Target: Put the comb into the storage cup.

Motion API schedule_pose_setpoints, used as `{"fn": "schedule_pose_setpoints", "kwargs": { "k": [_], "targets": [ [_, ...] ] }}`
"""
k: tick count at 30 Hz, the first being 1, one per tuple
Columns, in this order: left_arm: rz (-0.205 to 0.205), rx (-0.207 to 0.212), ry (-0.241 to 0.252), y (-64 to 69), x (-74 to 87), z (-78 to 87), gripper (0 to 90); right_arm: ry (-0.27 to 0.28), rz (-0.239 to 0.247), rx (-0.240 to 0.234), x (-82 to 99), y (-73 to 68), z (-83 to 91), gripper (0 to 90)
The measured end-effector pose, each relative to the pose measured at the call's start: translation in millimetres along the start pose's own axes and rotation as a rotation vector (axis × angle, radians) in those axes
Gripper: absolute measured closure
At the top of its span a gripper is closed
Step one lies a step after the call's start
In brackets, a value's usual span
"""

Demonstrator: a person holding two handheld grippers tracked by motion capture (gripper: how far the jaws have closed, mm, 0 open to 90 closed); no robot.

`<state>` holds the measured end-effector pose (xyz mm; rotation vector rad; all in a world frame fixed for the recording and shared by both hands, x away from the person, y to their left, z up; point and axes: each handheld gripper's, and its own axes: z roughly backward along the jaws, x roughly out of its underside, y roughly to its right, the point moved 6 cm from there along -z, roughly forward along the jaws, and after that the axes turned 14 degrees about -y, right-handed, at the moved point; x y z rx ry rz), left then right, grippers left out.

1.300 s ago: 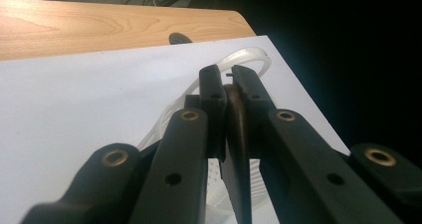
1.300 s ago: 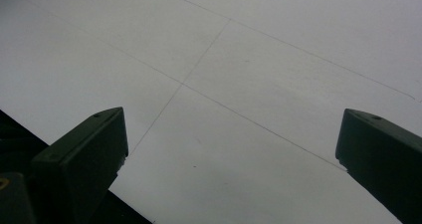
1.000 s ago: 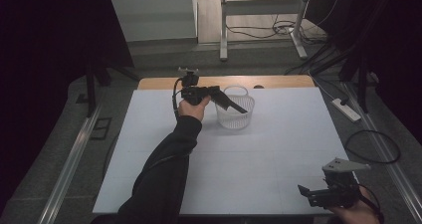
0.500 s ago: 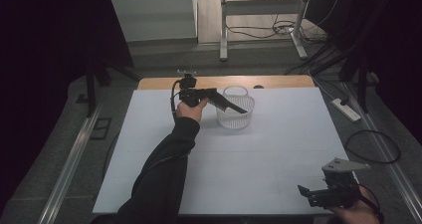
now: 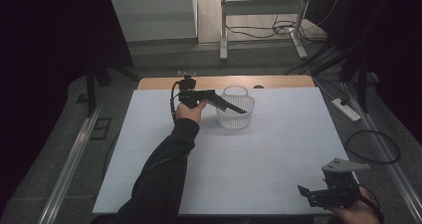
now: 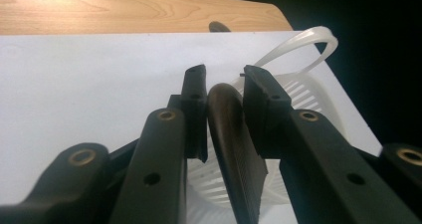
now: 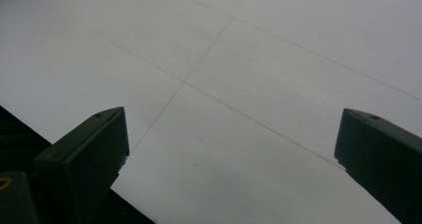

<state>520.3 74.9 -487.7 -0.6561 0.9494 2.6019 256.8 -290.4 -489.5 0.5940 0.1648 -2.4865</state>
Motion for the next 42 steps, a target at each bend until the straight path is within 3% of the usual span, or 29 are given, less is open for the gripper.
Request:
{"fn": "schedule_pose_setpoints", "kwargs": {
  "k": [9,14,30,42],
  "targets": [
    [0.005,-0.034,-0.008,-1.9,0.2,-2.4,68.3,0.000,0.001,0.000,0.0,-0.1,0.0,1.1],
    [-0.020,-0.076,-0.023,-1.5,0.5,-3.8,62.4,0.000,0.003,0.001,0.0,-0.2,-0.1,1.1],
    [-0.106,-0.182,-0.026,0.3,-1.6,-1.6,32.9,0.002,0.007,0.001,0.0,-0.5,0.0,1.1],
    [-0.160,-0.218,-0.059,2.9,-4.1,7.1,11.4,0.003,0.012,-0.003,0.0,-1.4,0.2,1.0]
  ]
}}
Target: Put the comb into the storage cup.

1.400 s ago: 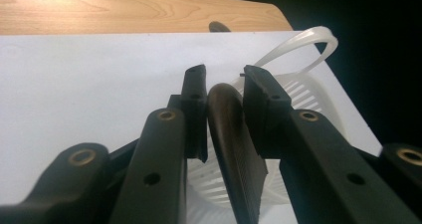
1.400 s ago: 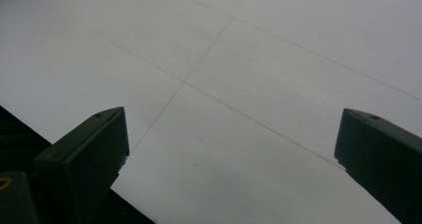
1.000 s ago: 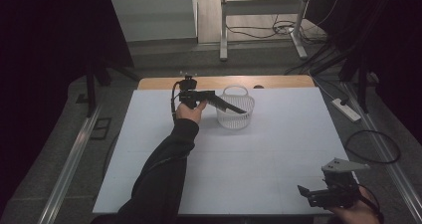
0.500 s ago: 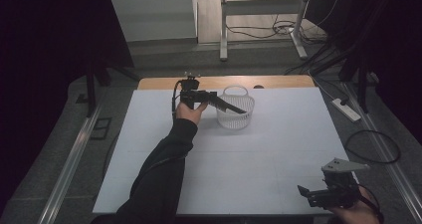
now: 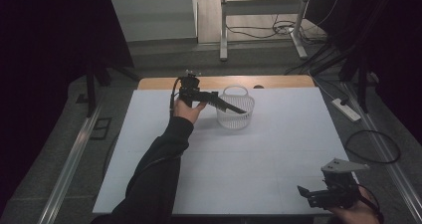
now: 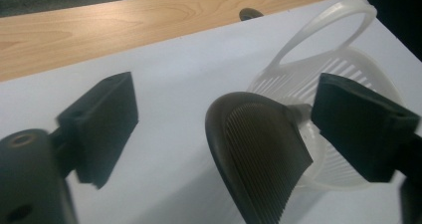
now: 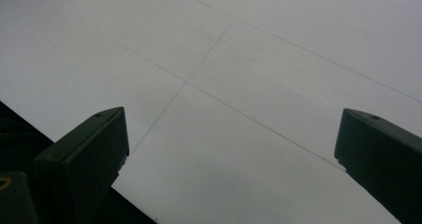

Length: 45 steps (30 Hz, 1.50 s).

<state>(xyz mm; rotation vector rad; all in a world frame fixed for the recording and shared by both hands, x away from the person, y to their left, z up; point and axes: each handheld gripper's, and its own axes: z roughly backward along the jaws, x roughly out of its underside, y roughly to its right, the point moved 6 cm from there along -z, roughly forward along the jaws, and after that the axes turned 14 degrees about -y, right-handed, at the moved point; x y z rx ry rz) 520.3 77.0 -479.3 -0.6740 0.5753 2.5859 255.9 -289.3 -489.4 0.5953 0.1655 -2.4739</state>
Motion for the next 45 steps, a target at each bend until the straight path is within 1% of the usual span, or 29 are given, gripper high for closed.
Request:
{"fn": "schedule_pose_setpoints", "kwargs": {
  "k": [3,8,11,14,19,21,28,42,45],
  "targets": [
    [-0.022,-0.001,-0.006,0.7,0.5,4.7,9.1,0.000,-0.001,-0.001,0.0,0.1,0.0,0.9],
    [-0.067,0.015,-0.017,2.6,3.1,10.7,4.5,0.001,-0.001,-0.002,-0.1,0.2,0.2,0.5],
    [-0.095,0.002,-0.023,2.0,5.3,14.3,3.0,0.003,0.000,-0.003,-0.1,0.2,0.3,0.2],
    [-0.114,0.001,-0.017,0.7,7.5,18.5,1.6,0.002,0.000,-0.004,0.0,0.4,0.3,0.0],
    [-0.135,-0.002,-0.017,-1.5,13.2,23.0,0.3,0.001,0.000,-0.006,-0.1,0.3,0.1,0.0],
    [-0.149,-0.015,-0.016,-2.7,16.2,25.1,0.0,0.001,0.000,-0.007,-0.1,0.3,0.1,0.0],
    [-0.176,-0.023,-0.009,-4.5,26.2,30.9,0.0,0.003,-0.002,-0.006,-0.1,0.4,0.3,0.0],
    [-0.199,-0.009,0.014,-5.6,45.2,43.8,0.0,0.005,-0.006,-0.007,-0.2,0.4,0.8,0.0],
    [-0.208,-0.016,0.014,-6.4,49.5,45.9,0.0,0.004,-0.005,-0.006,-0.2,0.3,0.6,0.0]
  ]
}}
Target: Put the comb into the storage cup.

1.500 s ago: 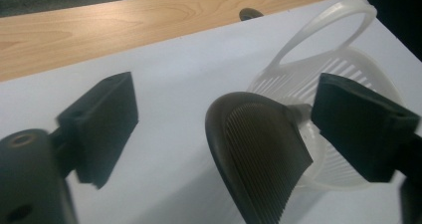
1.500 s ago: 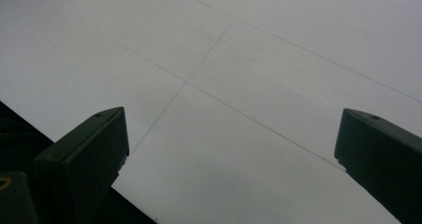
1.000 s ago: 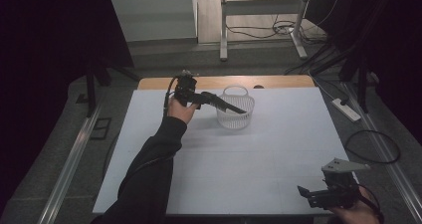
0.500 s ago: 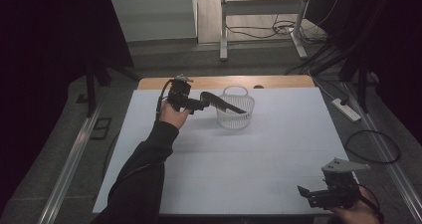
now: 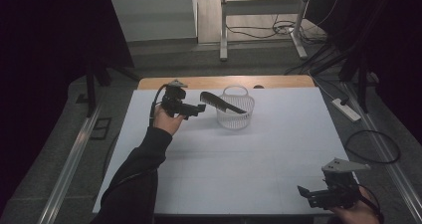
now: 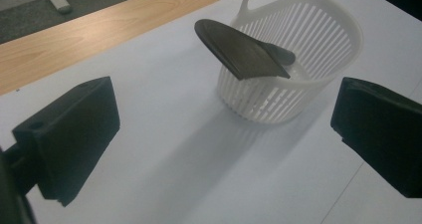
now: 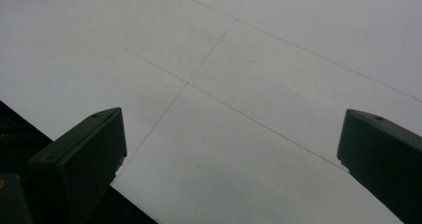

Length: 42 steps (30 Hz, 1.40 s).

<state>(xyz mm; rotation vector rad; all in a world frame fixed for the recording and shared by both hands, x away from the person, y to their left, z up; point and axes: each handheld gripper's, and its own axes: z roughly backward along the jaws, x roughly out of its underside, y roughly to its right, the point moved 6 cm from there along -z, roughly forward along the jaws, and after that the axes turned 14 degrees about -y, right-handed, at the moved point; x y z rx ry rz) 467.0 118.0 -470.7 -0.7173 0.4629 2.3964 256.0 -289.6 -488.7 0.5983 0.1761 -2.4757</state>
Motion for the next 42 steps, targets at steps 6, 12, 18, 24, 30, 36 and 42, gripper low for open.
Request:
{"fn": "schedule_pose_setpoints", "kwargs": {
  "k": [6,12,18,24,30,36,42],
  "targets": [
    [-0.005,0.003,0.003,-0.2,7.9,3.7,0.0,-0.001,0.001,0.000,-0.1,-0.3,-0.1,0.0],
    [-0.010,0.005,0.008,0.4,14.6,6.6,0.0,-0.002,0.002,0.000,-0.1,-0.6,-0.1,0.0],
    [-0.015,0.007,0.013,2.5,21.9,9.4,0.0,-0.002,0.011,0.003,-0.5,-1.7,-0.2,0.0],
    [-0.018,0.008,0.019,3.3,26.6,13.1,0.0,0.002,0.009,0.004,-0.9,-1.3,0.0,0.0],
    [-0.019,0.011,0.025,5.3,32.8,16.3,0.0,0.007,0.005,0.005,-0.8,-0.7,0.5,0.0],
    [-0.027,0.014,0.027,9.2,37.6,19.1,0.0,0.010,0.000,0.007,-0.8,-0.5,0.9,0.0],
    [-0.044,0.012,0.029,12.5,43.9,23.1,0.0,0.012,-0.003,0.007,-0.8,-0.2,1.2,0.0]
  ]
}}
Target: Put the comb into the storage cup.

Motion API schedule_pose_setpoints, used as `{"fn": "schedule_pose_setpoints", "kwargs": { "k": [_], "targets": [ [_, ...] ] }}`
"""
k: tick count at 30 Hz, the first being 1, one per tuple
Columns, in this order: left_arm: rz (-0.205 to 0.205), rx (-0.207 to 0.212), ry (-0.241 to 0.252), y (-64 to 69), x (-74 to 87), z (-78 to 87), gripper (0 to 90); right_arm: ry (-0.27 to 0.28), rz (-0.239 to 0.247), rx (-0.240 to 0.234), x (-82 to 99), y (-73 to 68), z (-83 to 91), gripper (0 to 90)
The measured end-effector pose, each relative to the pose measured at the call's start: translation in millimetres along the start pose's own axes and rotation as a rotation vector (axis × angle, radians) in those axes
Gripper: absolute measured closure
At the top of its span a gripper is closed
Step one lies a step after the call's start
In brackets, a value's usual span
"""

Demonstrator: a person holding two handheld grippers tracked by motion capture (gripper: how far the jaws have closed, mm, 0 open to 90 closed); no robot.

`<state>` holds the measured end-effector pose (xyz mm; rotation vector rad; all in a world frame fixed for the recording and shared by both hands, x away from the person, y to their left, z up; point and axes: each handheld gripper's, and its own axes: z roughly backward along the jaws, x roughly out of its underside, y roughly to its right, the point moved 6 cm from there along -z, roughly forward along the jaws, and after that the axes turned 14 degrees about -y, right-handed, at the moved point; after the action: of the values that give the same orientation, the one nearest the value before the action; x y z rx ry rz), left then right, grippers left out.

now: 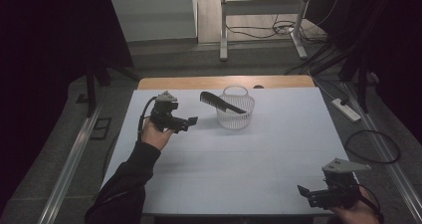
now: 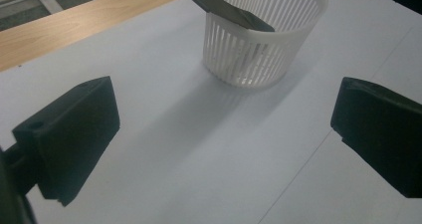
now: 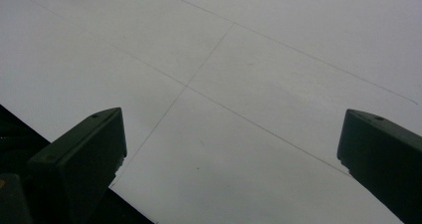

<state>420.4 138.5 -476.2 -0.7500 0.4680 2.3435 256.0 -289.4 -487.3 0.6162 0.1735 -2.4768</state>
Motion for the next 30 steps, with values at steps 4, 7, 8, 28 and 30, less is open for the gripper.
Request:
{"fn": "schedule_pose_setpoints", "kwargs": {
  "k": [4,7,8,28,30],
  "targets": [
    [-0.002,0.007,-0.010,1.5,5.4,2.1,0.0,-0.001,0.000,-0.002,0.0,-0.1,0.0,0.0],
    [0.003,0.010,-0.008,2.4,8.4,4.8,0.0,0.000,0.000,-0.002,-0.1,-0.2,0.0,0.0],
    [0.004,0.012,-0.008,2.7,9.3,5.7,0.0,-0.001,0.001,-0.002,-0.1,-0.2,0.0,0.0],
    [-0.010,0.005,-0.018,15.1,30.4,16.9,0.0,0.000,0.010,-0.004,-0.2,-0.8,-0.2,0.0],
    [-0.011,0.002,-0.016,16.7,32.0,19.1,0.0,0.002,0.010,-0.005,-0.2,-0.8,0.0,0.0]
  ]
}}
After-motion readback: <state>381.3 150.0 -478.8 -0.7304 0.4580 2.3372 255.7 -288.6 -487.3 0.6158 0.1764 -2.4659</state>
